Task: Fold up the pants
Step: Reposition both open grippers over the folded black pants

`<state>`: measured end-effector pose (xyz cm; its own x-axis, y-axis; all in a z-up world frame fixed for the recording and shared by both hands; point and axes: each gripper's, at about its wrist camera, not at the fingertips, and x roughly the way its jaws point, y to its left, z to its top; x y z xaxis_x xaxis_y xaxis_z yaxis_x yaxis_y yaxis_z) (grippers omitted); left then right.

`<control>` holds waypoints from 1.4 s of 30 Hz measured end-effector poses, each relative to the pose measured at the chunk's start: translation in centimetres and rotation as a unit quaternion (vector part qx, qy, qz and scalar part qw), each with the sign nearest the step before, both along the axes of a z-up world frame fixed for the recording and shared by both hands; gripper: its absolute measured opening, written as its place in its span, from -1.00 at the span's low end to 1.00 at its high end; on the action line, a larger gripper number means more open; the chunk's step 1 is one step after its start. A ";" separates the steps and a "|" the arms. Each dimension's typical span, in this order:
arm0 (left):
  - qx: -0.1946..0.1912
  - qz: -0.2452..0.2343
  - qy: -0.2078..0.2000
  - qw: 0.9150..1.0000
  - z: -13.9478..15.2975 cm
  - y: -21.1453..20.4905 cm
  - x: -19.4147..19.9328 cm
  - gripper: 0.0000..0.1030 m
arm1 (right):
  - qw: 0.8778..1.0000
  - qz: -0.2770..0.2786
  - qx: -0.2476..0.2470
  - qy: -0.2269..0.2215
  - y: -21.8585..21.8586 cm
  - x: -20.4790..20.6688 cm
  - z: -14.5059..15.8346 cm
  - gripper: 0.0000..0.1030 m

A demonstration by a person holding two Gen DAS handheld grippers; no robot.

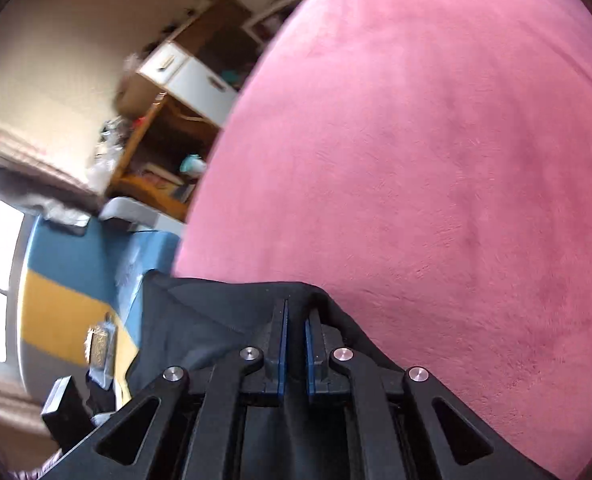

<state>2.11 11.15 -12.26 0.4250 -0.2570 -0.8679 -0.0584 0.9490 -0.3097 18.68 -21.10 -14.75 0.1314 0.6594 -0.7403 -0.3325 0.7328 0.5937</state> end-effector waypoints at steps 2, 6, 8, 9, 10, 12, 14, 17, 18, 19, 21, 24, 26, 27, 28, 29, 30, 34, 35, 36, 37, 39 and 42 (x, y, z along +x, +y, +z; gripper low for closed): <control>0.004 0.000 0.001 1.000 0.2 -0.1 0.0 -0.52 | 0.999 0.005 -0.031 -0.015 1.2 -0.4 -0.6 -0.88; -0.029 0.025 -0.017 0.999 1.8 1.3 -0.7 -0.52 | 0.999 -0.002 -0.039 -0.012 1.7 -0.9 0.1 -0.75; -0.032 0.056 -0.044 0.997 2.9 3.0 -1.6 -0.51 | 0.998 0.000 -0.048 -0.028 1.5 -1.7 1.2 -0.61; -0.039 0.076 -0.056 0.995 3.5 4.2 -2.1 -0.51 | 0.998 -0.003 -0.054 -0.034 1.3 -2.1 1.6 -0.40; -0.045 0.098 -0.065 0.992 3.9 5.4 -2.5 -0.51 | 0.997 -0.009 -0.062 -0.041 0.9 -2.5 2.1 -0.25; -0.051 0.133 -0.068 0.987 3.8 7.5 -3.1 -0.51 | 0.995 -0.023 -0.068 -0.062 -0.2 -3.0 3.4 -0.12; -0.042 0.159 -0.055 0.985 3.5 8.8 -3.6 -0.51 | 0.994 -0.039 -0.068 -0.076 -1.8 -4.3 4.6 -0.12; -0.024 0.172 -0.023 0.985 2.1 9.4 -3.5 -0.51 | 0.992 -0.049 -0.067 -0.091 -3.1 -6.4 5.7 -0.12; -0.020 0.172 -0.008 0.985 1.4 9.3 -3.5 -0.51 | 0.992 -0.049 -0.072 -0.096 -3.4 -6.9 5.8 -0.12; -0.017 0.169 0.012 0.985 0.5 9.2 -3.5 -0.51 | 0.990 -0.049 -0.083 -0.100 -3.6 -7.7 5.8 -0.12; -0.005 0.172 0.011 0.985 0.4 9.4 -3.7 -0.51 | 0.988 -0.055 -0.103 -0.099 -4.6 -8.9 5.3 -0.12; 0.023 0.164 0.011 0.986 0.8 8.9 -3.2 -0.50 | 0.986 -0.081 -0.118 -0.089 -7.2 -10.7 4.6 -0.12; 0.033 0.162 0.010 0.986 1.0 8.5 -2.8 -0.50 | 0.981 -0.107 -0.143 -0.077 -9.4 -11.6 3.8 -0.12; 0.039 0.162 0.006 0.986 1.3 8.2 -3.0 -0.49 | 0.979 -0.118 -0.145 -0.075 -10.5 -12.1 3.6 -0.12; 0.044 0.160 0.000 0.986 1.8 8.0 -3.4 -0.49 | 0.978 -0.131 -0.143 -0.072 -11.9 -12.7 3.5 -0.12; 0.048 0.158 -0.007 0.986 2.2 7.9 -3.5 -0.48 | 0.976 -0.147 -0.144 -0.070 -13.4 -13.3 3.4 -0.12; 0.051 0.153 -0.014 0.987 2.6 7.4 -3.5 -0.47 | 0.974 -0.158 -0.146 -0.068 -14.5 -13.9 3.4 -0.12; 0.055 0.115 -0.041 0.991 4.0 5.4 -3.3 -0.42 | 0.959 -0.239 -0.139 -0.054 -20.7 -16.6 3.2 -0.12; 0.054 0.100 -0.047 0.992 4.4 4.7 -3.2 -0.42 | 0.956 -0.256 -0.134 -0.051 -21.8 -17.2 3.2 -0.12; 0.052 0.087 -0.053 0.993 4.7 3.9 -3.2 -0.42 | 0.951 -0.280 -0.124 -0.046 -23.6 -18.0 3.2 -0.12; 0.050 0.073 -0.059 0.994 4.9 3.3 -3.0 -0.42 | 0.943 -0.313 -0.109 -0.038 -26.0 -19.0 3.1 -0.12; 0.041 0.043 -0.066 0.996 5.5 1.8 -2.7 -0.41 | 0.928 -0.360 -0.088 -0.029 -29.6 -20.6 2.7 -0.12; 0.032 0.002 -0.073 0.997 5.8 -0.3 -2.1 -0.41 | 0.895 -0.443 -0.052 -0.013 -35.4 -23.4 2.0 -0.12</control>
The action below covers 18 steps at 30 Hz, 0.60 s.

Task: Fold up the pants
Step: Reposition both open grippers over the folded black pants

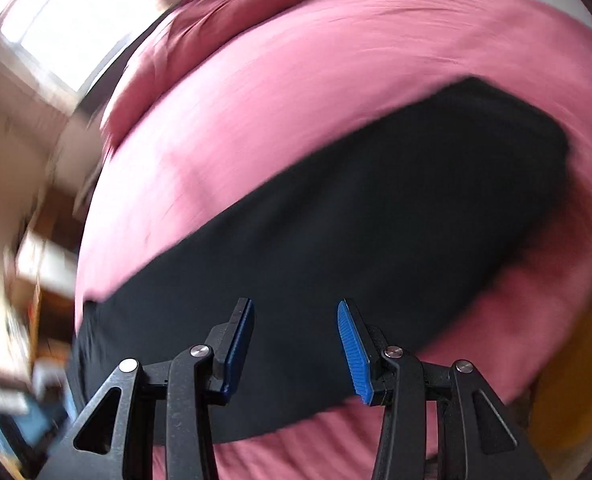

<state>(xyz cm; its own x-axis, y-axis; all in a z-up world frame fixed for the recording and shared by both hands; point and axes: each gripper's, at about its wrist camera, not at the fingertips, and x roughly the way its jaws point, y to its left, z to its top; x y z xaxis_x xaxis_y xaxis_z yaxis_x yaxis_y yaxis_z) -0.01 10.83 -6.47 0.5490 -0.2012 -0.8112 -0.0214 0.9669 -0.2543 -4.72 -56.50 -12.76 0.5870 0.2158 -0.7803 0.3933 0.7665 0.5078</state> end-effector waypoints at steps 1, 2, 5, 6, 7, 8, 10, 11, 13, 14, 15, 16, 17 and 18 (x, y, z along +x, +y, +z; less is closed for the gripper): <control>0.000 -0.011 0.000 1.000 0.2 -0.8 0.1 -0.41 | 0.999 -0.036 0.017 -0.007 -2.3 -1.3 -0.2 -0.12; -0.001 -0.022 0.001 1.000 0.2 -1.5 0.3 -0.41 | 0.998 -0.057 0.026 -0.012 -3.7 -2.1 -0.3 -0.12; 0.000 -0.048 0.011 0.999 0.1 -2.9 1.0 -0.41 | 0.990 -0.127 0.060 -0.030 -8.1 -4.7 -0.7 -0.12; 0.003 -0.057 0.015 0.998 -0.1 -3.5 1.1 -0.41 | 0.986 -0.146 0.069 -0.034 -9.4 -5.4 -1.1 -0.12; 0.006 -0.065 0.018 0.998 -0.2 -4.0 1.1 -0.41 | 0.982 -0.165 0.080 -0.037 -10.6 -5.9 -1.5 -0.12; 0.009 -0.074 0.021 0.997 -0.3 -4.6 1.2 -0.41 | 0.979 -0.179 0.094 -0.040 -11.7 -6.1 -2.1 -0.12; 0.012 -0.084 0.025 0.996 -0.2 -5.6 1.1 -0.41 | 0.974 -0.196 0.110 -0.040 -13.3 -6.2 -3.0 -0.13; 0.012 -0.088 0.026 0.996 -0.1 -6.0 1.1 -0.41 | 0.971 -0.203 0.118 -0.040 -13.9 -6.1 -3.5 -0.20; 0.017 -0.098 0.028 0.995 0.0 -6.6 1.1 -0.41 | 0.966 -0.215 0.138 -0.041 -14.7 -5.7 -4.7 -0.28; 0.019 -0.103 0.029 0.994 0.1 -7.0 1.1 -0.41 | 0.965 -0.217 0.142 -0.044 -15.2 -5.5 -5.0 -0.30; 0.022 -0.106 0.030 0.994 0.2 -7.5 0.9 -0.41 | 0.964 -0.220 0.145 -0.046 -15.2 -5.0 -5.3 -0.31; 0.024 -0.110 0.032 0.993 0.2 -7.9 0.9 -0.41 | 0.962 -0.223 0.150 -0.048 -15.4 -4.7 -5.6 -0.34; 0.025 -0.115 0.034 0.992 0.2 -8.2 0.9 -0.41 | 0.960 -0.227 0.156 -0.051 -15.7 -4.4 -5.9 -0.35; 0.024 -0.119 0.036 0.992 0.2 -8.4 1.0 -0.41 | 0.958 -0.231 0.163 -0.054 -16.1 -4.3 -6.3 -0.35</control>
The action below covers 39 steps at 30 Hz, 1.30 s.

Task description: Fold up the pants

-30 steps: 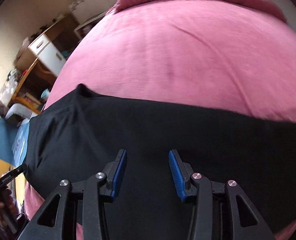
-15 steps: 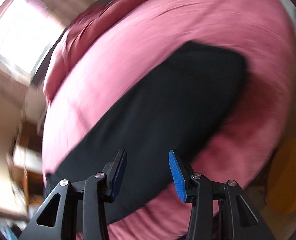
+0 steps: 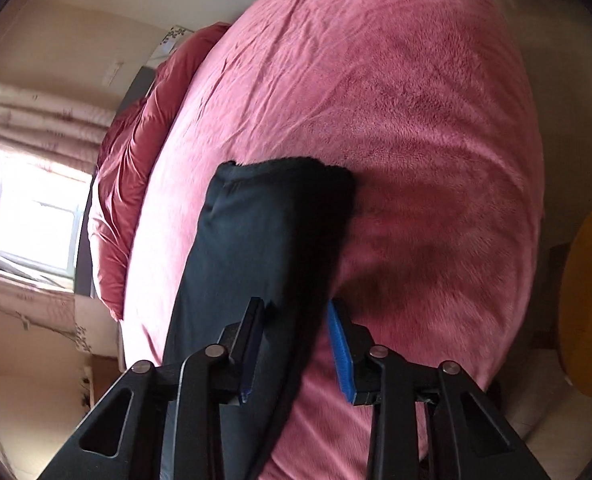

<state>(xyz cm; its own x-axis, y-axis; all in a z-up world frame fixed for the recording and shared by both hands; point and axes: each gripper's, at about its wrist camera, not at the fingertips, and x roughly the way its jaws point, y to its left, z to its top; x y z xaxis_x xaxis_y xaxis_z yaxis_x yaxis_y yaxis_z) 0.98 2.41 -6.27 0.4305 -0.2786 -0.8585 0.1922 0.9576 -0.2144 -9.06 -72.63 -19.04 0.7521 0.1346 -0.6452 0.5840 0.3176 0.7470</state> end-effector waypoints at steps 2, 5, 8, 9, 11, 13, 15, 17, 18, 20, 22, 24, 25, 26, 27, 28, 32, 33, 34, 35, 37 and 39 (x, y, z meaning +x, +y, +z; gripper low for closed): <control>-0.002 -0.005 0.006 1.000 -0.2 -0.5 0.1 -0.41 | 1.000 -0.013 0.015 -0.012 -0.6 0.4 -1.0 -0.35; 0.000 -0.007 0.013 1.000 -0.6 -1.2 0.6 -0.41 | 0.998 -0.023 0.038 -0.032 -1.2 0.6 -2.3 -0.35; -0.002 -0.012 0.020 1.000 -1.0 -1.9 0.8 -0.41 | 0.998 -0.018 0.041 -0.038 -1.4 0.9 -2.4 -0.35; -0.001 -0.014 0.023 1.000 -1.2 -2.1 0.8 -0.41 | 0.998 -0.013 0.042 -0.035 -1.5 1.0 -2.3 -0.35; -0.001 -0.019 0.026 0.999 -1.4 -2.4 0.9 -0.41 | 0.999 0.000 0.032 -0.027 -1.6 1.4 -1.4 -0.45; -0.004 -0.022 0.028 0.999 -1.5 -2.6 0.9 -0.41 | 1.000 0.014 0.008 -0.017 -1.4 2.0 -0.5 -0.61; -0.008 -0.023 0.027 0.999 -1.5 -2.7 0.8 -0.41 | 1.000 0.021 -0.010 -0.013 -1.1 2.4 0.4 -0.72; -0.018 -0.024 0.028 0.999 -1.5 -2.6 0.8 -0.41 | 0.999 0.036 -0.030 -0.027 -0.6 3.0 2.1 -0.73; -0.024 -0.023 0.030 0.999 -1.6 -2.6 0.9 -0.41 | 0.997 0.048 -0.038 -0.038 -0.2 3.3 3.1 -0.73; -0.035 -0.021 0.034 0.999 -1.7 -2.5 1.0 -0.41 | 0.993 0.082 -0.065 -0.059 1.0 4.0 5.7 -0.73; -0.051 -0.021 0.039 0.998 -1.8 -2.5 1.1 -0.41 | 0.986 0.115 -0.086 -0.079 2.3 4.6 7.9 -0.73; -0.061 -0.021 0.043 0.997 -1.9 -2.6 1.3 -0.41 | 0.979 0.149 -0.104 -0.095 4.0 5.3 9.9 -0.73; -0.066 -0.024 0.044 0.997 -1.9 -2.8 1.3 -0.41 | 0.974 0.169 -0.113 -0.102 5.1 5.7 10.9 -0.73; -0.070 -0.027 0.044 0.996 -1.8 -2.9 1.4 -0.41 | 0.968 0.189 -0.123 -0.107 6.5 6.2 11.8 -0.72; -0.076 -0.031 0.044 0.996 -1.7 -3.1 1.5 -0.41 | 0.964 0.204 -0.129 -0.112 7.5 6.5 12.4 -0.72; -0.080 -0.035 0.045 0.995 -1.7 -3.2 1.5 -0.41 | 0.958 0.225 -0.133 -0.117 9.0 7.0 13.0 -0.72; -0.100 -0.047 0.047 0.993 -1.4 -3.8 1.8 -0.41 | 0.929 0.314 -0.151 -0.123 15.7 8.7 14.3 -0.72; -0.107 -0.048 0.049 0.992 -1.4 -3.8 1.9 -0.41 | 0.922 0.333 -0.154 -0.122 17.2 9.0 14.3 -0.72; -0.114 -0.047 0.052 0.991 -1.4 -3.9 2.0 -0.41 | 0.912 0.358 -0.163 -0.118 19.3 9.1 14.3 -0.72; -0.122 -0.047 0.055 0.990 -1.5 -3.9 2.2 -0.41 | 0.904 0.378 -0.168 -0.113 21.1 9.4 14.1 -0.73; -0.143 -0.046 0.065 0.987 -1.6 -4.0 2.5 -0.41 | 0.881 0.426 -0.175 -0.105 25.2 10.0 13.5 -0.73; -0.160 -0.043 0.072 0.984 -1.8 -4.1 3.0 -0.41 | 0.861 0.465 -0.184 -0.091 28.8 10.5 12.8 -0.73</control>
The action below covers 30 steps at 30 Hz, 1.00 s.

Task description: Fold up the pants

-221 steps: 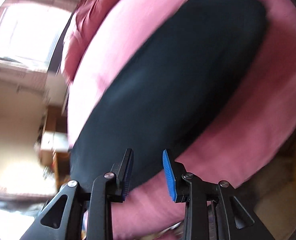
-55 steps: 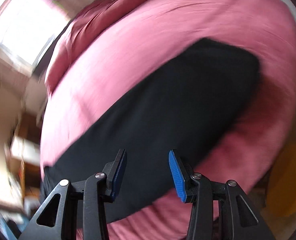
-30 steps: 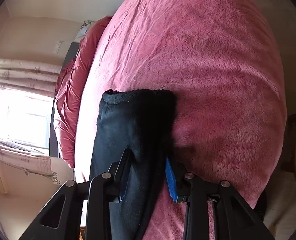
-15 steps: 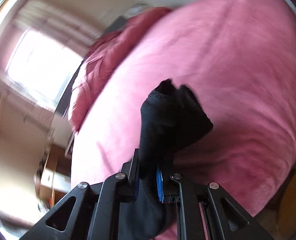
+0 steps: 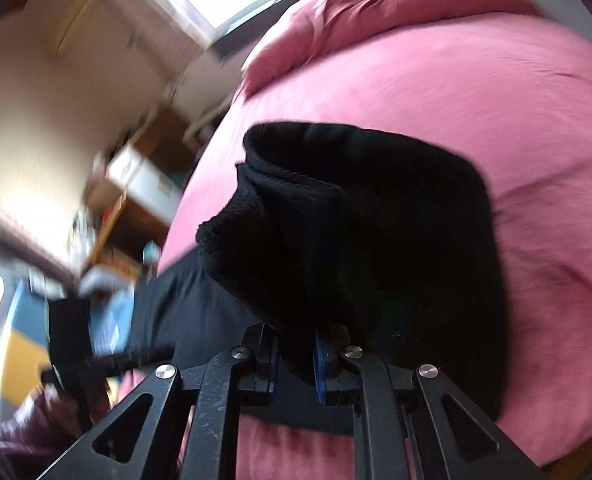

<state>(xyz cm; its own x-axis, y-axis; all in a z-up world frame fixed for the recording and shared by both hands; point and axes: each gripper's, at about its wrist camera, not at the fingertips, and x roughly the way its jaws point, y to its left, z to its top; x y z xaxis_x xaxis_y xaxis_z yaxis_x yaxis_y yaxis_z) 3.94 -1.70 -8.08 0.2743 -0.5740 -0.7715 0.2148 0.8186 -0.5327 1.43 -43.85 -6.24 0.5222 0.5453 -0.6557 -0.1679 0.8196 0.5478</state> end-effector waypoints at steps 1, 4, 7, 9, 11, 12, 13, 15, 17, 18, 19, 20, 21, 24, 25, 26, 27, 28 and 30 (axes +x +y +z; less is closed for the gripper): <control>-0.007 0.001 0.004 1.000 -0.1 -0.1 0.2 -0.41 | 1.000 0.020 -0.015 0.009 1.9 0.2 -0.5 -0.73; -0.029 0.007 0.016 0.999 -0.2 -0.2 0.9 -0.40 | 0.996 0.063 -0.052 0.034 6.1 0.5 -2.7 -0.73; -0.050 0.008 0.027 0.998 -0.5 -0.6 1.6 -0.35 | 0.992 0.080 -0.083 0.048 8.2 1.2 -3.9 -0.73; -0.064 0.008 0.037 0.997 -0.7 -1.0 2.0 -0.30 | 0.990 0.081 -0.101 0.052 8.9 2.0 -4.4 -0.73; -0.077 0.006 0.046 0.996 -1.0 -1.8 2.5 -0.25 | 0.989 0.086 -0.113 0.050 9.3 1.9 -4.7 -0.72; -0.084 0.005 0.053 0.995 -1.1 -2.2 2.8 -0.23 | 0.988 0.087 -0.120 0.046 9.5 1.1 -5.0 -0.65; -0.091 0.005 0.060 0.994 -1.3 -2.7 3.1 -0.19 | 0.988 0.088 -0.122 0.045 9.4 0.6 -5.3 -0.64; -0.106 0.008 0.074 0.992 -1.6 -3.4 3.6 0.00 | 0.987 0.091 -0.127 0.041 9.7 0.4 -5.2 -0.49; -0.117 0.015 0.088 0.989 -2.0 -4.0 4.1 0.16 | 0.987 0.106 -0.113 0.038 9.5 -0.3 -5.2 0.02; -0.125 0.019 0.095 0.987 -2.1 -4.2 4.5 0.31 | 0.988 0.114 -0.102 0.039 9.0 -0.7 -5.0 0.19; -0.133 0.025 0.101 0.986 -2.3 -4.3 4.8 0.38 | 0.988 0.124 -0.090 0.036 8.8 -1.1 -4.7 0.20; -0.140 0.029 0.106 0.984 -2.5 -4.3 5.1 0.38 | 0.987 0.132 -0.083 0.033 8.6 -1.6 -4.3 0.20; -0.144 0.034 0.113 0.983 -2.8 -4.4 5.3 0.38 | 0.987 0.134 -0.079 0.031 7.8 -2.3 -3.8 0.20; -0.138 0.044 0.128 0.981 -3.7 -4.9 5.9 0.38 | 0.991 0.105 -0.069 0.037 4.7 -3.9 -3.3 0.20; -0.136 0.045 0.135 0.980 -4.1 -5.3 6.1 0.37 | 0.993 0.091 -0.066 0.039 3.5 -4.4 -3.2 0.20; -0.134 0.045 0.143 0.980 -4.4 -5.5 6.1 0.35 | 0.994 0.070 -0.066 0.043 1.9 -5.1 -3.1 0.20; -0.131 0.044 0.153 0.979 -4.8 -5.9 6.3 0.35 | 0.995 0.054 -0.070 0.046 1.3 -5.2 -3.1 0.20; -0.125 0.043 0.161 0.978 -5.1 -6.3 6.4 0.34 | 0.995 0.030 -0.077 0.052 -0.3 -5.9 -3.1 0.19; -0.120 0.040 0.169 0.978 -5.4 -7.1 6.4 0.19 | 0.994 -0.011 -0.084 0.067 -3.4 -7.1 -3.4 0.20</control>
